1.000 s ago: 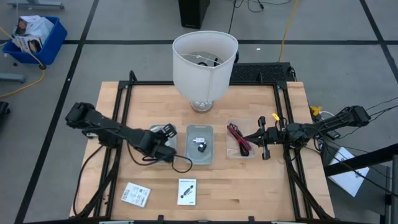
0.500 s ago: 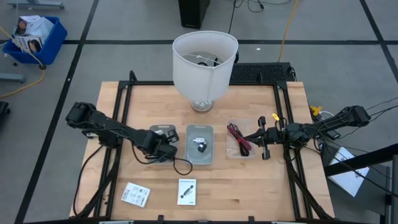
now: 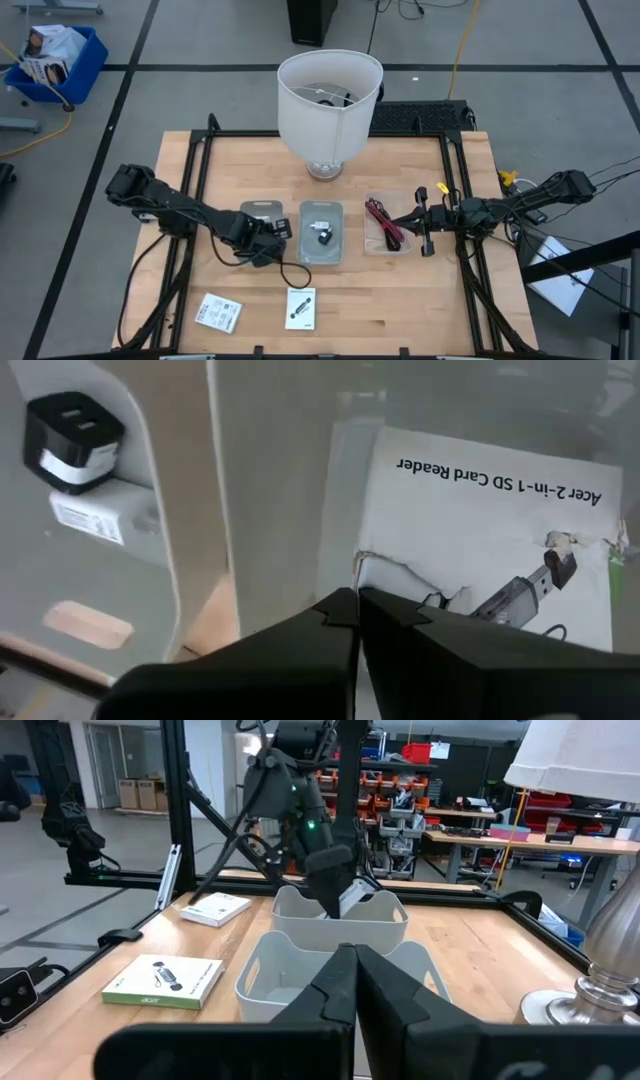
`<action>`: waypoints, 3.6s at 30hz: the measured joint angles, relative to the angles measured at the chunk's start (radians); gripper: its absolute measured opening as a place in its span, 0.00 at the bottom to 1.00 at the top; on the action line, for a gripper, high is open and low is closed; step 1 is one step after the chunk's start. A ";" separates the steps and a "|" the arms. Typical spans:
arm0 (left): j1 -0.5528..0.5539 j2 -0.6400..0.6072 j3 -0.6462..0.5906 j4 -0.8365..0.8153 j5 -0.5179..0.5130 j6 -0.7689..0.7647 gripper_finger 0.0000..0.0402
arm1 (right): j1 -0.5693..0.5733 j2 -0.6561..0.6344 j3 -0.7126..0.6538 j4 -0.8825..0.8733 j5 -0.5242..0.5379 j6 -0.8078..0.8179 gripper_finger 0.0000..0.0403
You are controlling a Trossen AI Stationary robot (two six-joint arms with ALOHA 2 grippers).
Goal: Pick and place items into bin
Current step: Put the middle card reader box into the left gray bin
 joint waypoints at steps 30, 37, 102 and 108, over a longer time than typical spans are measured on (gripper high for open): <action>0.023 0.000 0.000 0.060 0.135 -0.165 0.16 | 0.000 0.000 0.000 0.000 0.000 -0.004 0.00; 0.033 0.000 0.000 0.044 0.127 -0.166 0.35 | 0.000 0.000 0.000 0.000 0.000 -0.007 0.00; 0.142 0.000 0.139 -0.080 0.247 -0.404 0.16 | 0.000 0.000 0.000 0.001 0.000 -0.022 0.00; 0.149 0.000 0.139 -0.120 0.246 -0.368 0.48 | 0.000 0.000 0.000 0.001 0.000 -0.022 0.00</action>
